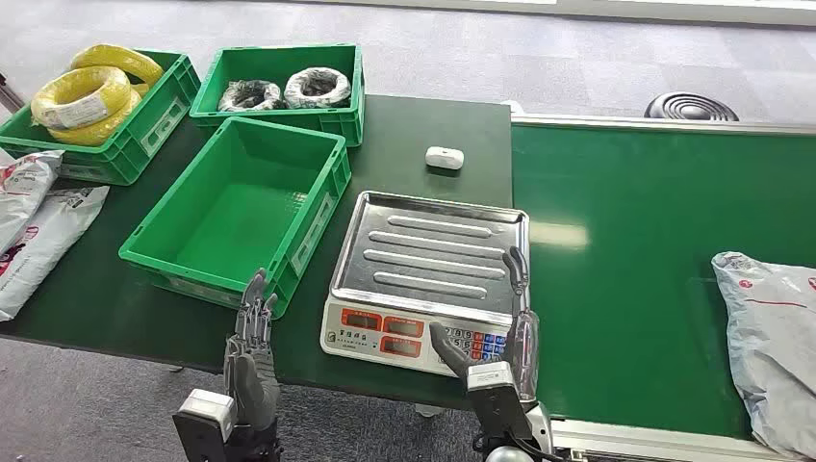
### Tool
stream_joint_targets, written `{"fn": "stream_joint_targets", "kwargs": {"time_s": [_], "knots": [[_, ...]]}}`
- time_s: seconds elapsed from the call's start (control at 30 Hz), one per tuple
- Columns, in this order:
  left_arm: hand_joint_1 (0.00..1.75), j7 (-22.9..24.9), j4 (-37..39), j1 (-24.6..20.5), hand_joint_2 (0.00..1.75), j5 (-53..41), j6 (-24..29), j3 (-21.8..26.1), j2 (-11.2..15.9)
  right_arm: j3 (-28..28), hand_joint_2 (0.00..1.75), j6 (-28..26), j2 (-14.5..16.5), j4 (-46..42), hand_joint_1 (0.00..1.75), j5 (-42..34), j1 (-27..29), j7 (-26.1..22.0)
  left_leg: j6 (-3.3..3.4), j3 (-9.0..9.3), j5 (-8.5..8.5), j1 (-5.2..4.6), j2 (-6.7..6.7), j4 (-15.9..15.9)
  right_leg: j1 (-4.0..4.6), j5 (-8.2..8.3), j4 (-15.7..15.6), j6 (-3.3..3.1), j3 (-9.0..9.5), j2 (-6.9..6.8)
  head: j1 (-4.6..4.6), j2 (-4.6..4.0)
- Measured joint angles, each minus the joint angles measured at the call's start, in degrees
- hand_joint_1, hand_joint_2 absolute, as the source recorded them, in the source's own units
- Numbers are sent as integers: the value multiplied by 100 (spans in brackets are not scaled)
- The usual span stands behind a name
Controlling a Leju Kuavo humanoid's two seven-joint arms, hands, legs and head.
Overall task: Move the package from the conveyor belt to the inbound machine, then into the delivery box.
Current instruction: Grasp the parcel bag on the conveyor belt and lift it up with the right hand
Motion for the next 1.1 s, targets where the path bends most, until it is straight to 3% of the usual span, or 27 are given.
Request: {"fn": "stream_joint_targets", "kwargs": {"time_s": [0.3,0.47,0.63,0.7,0.77,0.87,0.97,1.1], "knots": [[0,4,-38,43,0,-26,1,28,-3,-21,175,-108,1,-1,0,194,2,30,0,0,0,0,0,0,0,0,0,0,0,0,1,0],[0,4,-61,78,0,-27,-1,28,-5,-273,175,-850,-4,-131,0,1046,21,255,0,0,0,0,0,0,0,0,0,0,0,0,1,0],[0,4,-85,102,0,-26,-10,28,-13,-534,175,-955,3,-288,0,1391,51,311,1,1,0,0,0,0,0,0,-1,0,-1,0,0,0],[0,7,-85,108,0,-26,-45,28,-15,-754,175,-969,101,-393,0,2056,87,265,0,1,0,0,-1,0,0,0,-1,0,-3,0,0,0],[0,22,-86,113,0,-27,-102,30,-25,-1260,175,-980,318,-631,0,3254,111,405,0,1,0,0,-2,0,0,0,0,0,-3,-1,-2,0],[0,73,-95,125,0,-36,-192,34,-49,-2383,175,-983,579,-1062,0,4855,23,1124,1,1,0,-1,-8,0,-1,-1,-1,1,2,-5,0,0],[0,115,-116,131,0,-45,-279,48,-62,-3427,175,-983,609,-1306,0,5513,-60,1893,7,2,-4,-7,-8,1,-8,0,-2,3,5,-6,1,0],[0,116,-122,120,0,-34,-337,61,-63,-4540,175,-983,490,-1403,0,5838,-208,2377,16,3,-10,-11,-7,3,-12,-2,-4,7,5,-5,1,0]]}}
